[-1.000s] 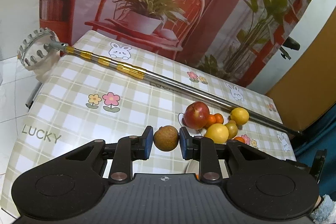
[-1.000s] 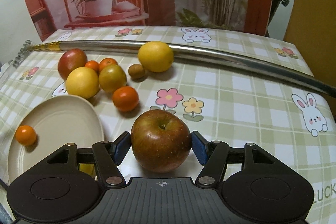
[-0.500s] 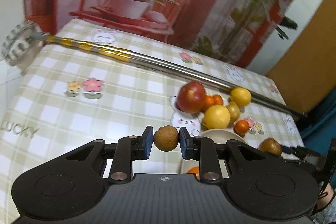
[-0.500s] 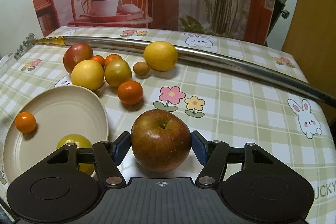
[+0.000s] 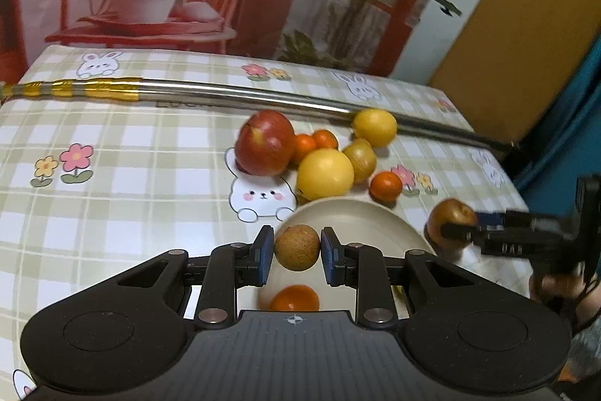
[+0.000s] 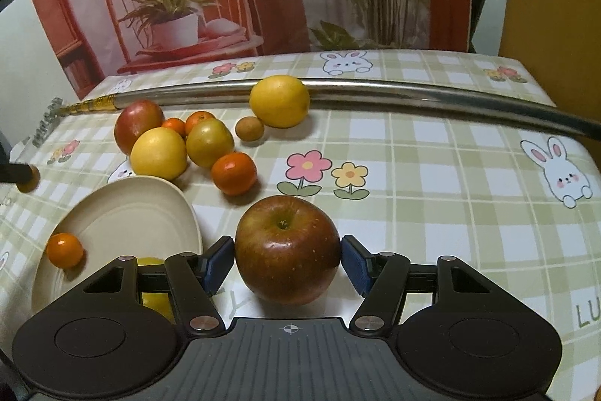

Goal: Organize fruits

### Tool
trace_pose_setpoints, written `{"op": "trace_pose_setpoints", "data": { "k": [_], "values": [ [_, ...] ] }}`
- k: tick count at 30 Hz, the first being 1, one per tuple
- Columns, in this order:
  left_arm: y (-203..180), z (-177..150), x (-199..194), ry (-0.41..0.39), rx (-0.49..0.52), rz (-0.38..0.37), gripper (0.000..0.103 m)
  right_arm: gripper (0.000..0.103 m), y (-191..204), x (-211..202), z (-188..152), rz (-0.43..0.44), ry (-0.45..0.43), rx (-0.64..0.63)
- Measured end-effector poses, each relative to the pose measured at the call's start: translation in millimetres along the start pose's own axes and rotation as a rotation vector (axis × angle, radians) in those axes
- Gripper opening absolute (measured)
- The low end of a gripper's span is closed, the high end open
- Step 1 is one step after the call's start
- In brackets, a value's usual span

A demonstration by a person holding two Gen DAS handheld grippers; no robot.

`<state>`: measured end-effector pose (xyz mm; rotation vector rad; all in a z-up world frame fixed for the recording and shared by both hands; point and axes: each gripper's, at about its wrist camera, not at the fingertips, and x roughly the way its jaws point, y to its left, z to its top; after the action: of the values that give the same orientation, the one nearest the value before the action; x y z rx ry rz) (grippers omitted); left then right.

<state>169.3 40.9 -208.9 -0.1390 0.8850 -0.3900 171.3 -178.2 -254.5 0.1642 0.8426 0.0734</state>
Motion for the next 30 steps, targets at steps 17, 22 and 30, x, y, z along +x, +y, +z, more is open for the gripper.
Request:
{"op": "trace_pose_setpoints", "data": {
  "k": [17, 22, 30],
  "values": [
    [-12.5, -15.7, 19.4, 0.046, 0.064, 0.01, 0.028, 0.059, 9.5, 7.5, 2.9, -0.029, 0.014, -0.048],
    [-11.5, -14.4, 20.9, 0.042, 0.068, 0.015, 0.028, 0.058, 11.8, 1.3, 4.2, -0.026, -0.005, -0.048],
    [-10.6, -16.6, 23.6, 0.042, 0.071, 0.023, 0.028, 0.058, 41.5, -11.1, 25.2, 0.059, -0.067, -0.149]
  ]
}}
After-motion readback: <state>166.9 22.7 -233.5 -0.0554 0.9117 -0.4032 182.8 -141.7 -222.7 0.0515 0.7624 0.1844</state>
